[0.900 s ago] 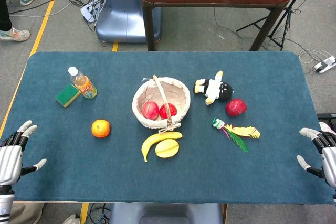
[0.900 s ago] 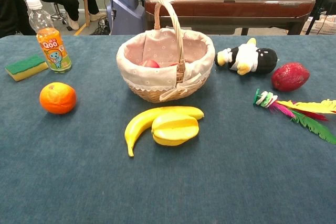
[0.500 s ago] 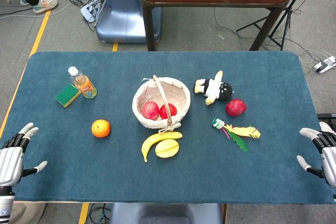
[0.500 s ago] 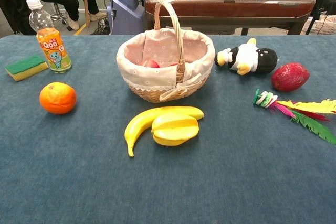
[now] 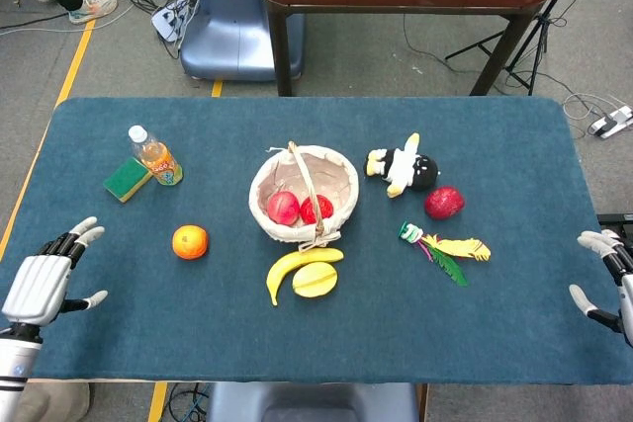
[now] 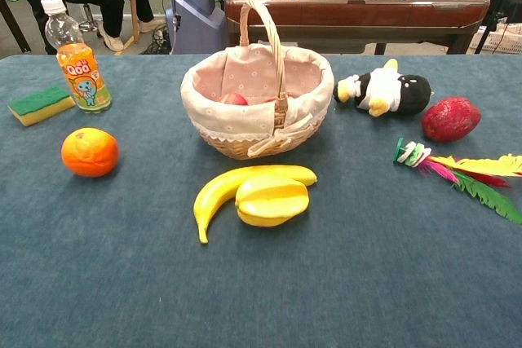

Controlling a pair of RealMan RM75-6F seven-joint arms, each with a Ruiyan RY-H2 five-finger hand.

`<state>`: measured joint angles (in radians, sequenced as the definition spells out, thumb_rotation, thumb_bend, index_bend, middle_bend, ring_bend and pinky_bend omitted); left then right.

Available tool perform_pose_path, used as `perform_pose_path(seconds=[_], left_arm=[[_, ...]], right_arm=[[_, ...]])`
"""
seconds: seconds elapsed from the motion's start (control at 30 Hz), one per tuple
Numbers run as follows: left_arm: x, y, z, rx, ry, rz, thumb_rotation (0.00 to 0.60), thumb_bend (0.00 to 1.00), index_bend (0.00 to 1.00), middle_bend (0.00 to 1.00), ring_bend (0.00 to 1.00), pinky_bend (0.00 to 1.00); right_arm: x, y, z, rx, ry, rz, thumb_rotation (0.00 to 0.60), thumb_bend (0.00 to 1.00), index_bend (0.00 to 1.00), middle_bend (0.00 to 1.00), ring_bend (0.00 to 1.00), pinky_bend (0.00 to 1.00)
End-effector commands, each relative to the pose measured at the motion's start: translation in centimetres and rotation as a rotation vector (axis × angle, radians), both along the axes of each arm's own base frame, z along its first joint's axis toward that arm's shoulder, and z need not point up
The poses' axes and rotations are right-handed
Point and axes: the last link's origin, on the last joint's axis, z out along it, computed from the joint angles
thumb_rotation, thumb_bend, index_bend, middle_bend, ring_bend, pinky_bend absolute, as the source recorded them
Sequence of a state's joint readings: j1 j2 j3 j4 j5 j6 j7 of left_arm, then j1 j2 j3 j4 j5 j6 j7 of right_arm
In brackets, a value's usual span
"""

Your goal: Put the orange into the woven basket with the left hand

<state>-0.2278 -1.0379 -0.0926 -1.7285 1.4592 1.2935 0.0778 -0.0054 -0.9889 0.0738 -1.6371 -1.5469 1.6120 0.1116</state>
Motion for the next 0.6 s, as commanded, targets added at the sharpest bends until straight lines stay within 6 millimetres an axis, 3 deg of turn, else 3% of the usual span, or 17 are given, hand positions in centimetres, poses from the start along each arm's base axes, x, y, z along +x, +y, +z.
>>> perform_pose_path(seconds=[0.03,0.27,0.6], left_arm=[[0.6,2.3,-0.9,-0.076,-0.012,-0.029,0.600,0.12,0.19,0.11,0.18,0.25],[2.1,5.9,-3.5,-0.190,0.013,-0.053,0.600,0.12,0.12,0.11,0.18,0.23],[3.5,9.6,-7.7,-0.280,0.042,-0.066,0.600,0.12,0.14,0.11,0.18,0.23]], right_arm=[[0.1,0.1,0.1,-0.004,0.003,-0.002,0.600,0.24,0.26,0.27,0.21,0.22],[0.3,0.3,0.0,0.008,-0.001,-0.008,0.600,0.24,0.26,0.27,0.21,0.22],[-0.1,0.4,-0.2,0.013,-0.001,-0.025,0.600,0.24,0.26,0.27,0.21,0.22]])
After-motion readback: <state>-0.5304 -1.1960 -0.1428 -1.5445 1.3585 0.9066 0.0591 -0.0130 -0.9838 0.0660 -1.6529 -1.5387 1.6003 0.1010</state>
